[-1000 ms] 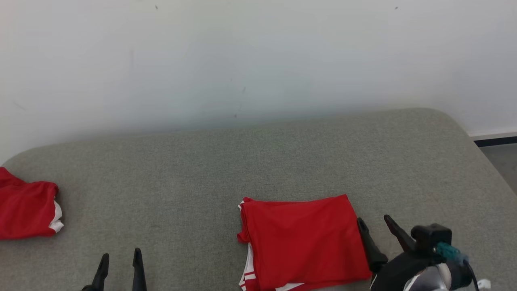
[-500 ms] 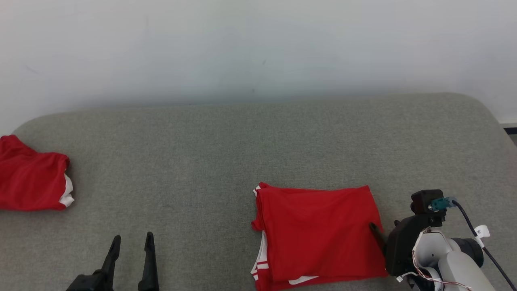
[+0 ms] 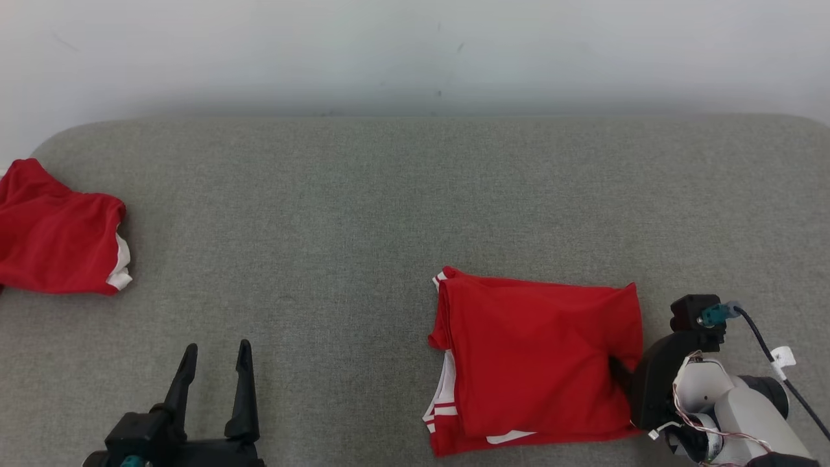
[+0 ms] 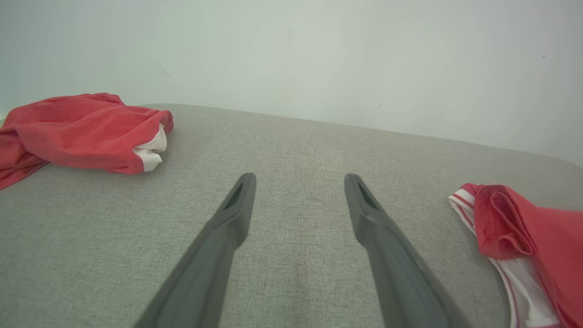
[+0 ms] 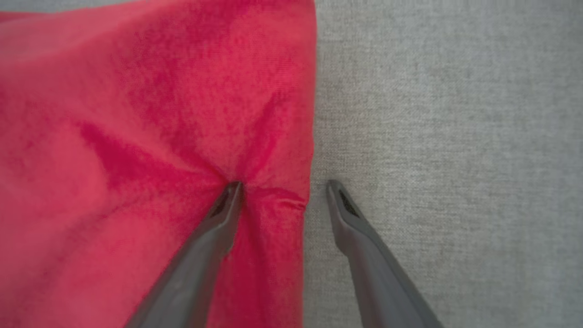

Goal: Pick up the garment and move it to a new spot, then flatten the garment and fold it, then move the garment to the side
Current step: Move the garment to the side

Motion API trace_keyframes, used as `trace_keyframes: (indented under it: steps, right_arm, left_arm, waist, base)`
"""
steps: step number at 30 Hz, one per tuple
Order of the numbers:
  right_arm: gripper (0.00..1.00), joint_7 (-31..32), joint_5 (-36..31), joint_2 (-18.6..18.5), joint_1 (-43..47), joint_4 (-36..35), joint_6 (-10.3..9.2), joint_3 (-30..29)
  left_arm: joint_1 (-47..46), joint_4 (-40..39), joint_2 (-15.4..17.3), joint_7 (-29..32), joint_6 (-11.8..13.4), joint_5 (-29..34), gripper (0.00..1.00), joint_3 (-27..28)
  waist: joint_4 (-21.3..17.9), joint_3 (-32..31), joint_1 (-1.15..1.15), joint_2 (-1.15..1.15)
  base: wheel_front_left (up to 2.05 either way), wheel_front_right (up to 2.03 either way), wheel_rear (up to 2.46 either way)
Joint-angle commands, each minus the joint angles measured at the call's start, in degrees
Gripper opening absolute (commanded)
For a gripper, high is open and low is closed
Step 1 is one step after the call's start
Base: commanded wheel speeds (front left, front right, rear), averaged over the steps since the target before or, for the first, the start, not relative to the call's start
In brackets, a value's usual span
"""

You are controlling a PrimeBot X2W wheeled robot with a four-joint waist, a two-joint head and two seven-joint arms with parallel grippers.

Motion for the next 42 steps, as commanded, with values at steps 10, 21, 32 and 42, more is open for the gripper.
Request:
trace_keyframes:
  steps: [10,21,32,42]
  right_arm:
    - [0.00,1.8,-2.0,-8.1,-4.3,-1.1,-0.28,7.6]
    - [0.00,-1.1,-1.9,-16.5,-18.5,-4.9,-0.16,15.9]
    - [0.00,-8.6,-4.6,-20.2,-25.8,0.3,-0.16,9.4]
    - [0.00,-15.4,-10.6,-20.9,-27.4,0.5,-0.16,3.4]
  left_arm:
    - [-2.5,-1.4,0.0,0.0,-0.3,0.3,1.00,0.2]
    - [-5.6,-6.0,0.1,0.0,-1.6,2.1,1.00,2.0]
    - [-9.8,-9.1,1.5,0.0,-3.1,4.6,1.00,1.2]
    - [-12.1,-10.7,2.7,0.0,-3.6,5.6,1.00,0.8]
  waist:
    - [-1.6,3.9,0.00,0.00]
    - [-10.4,9.2,0.00,0.00]
    - [-17.8,16.1,0.00,0.00]
    - [-19.4,20.0,0.00,0.00]
  base:
    - [0.00,0.00,0.00]
    - [0.00,0.00,0.00]
    - [0.00,0.00,0.00]
    - [0.00,0.00,0.00]
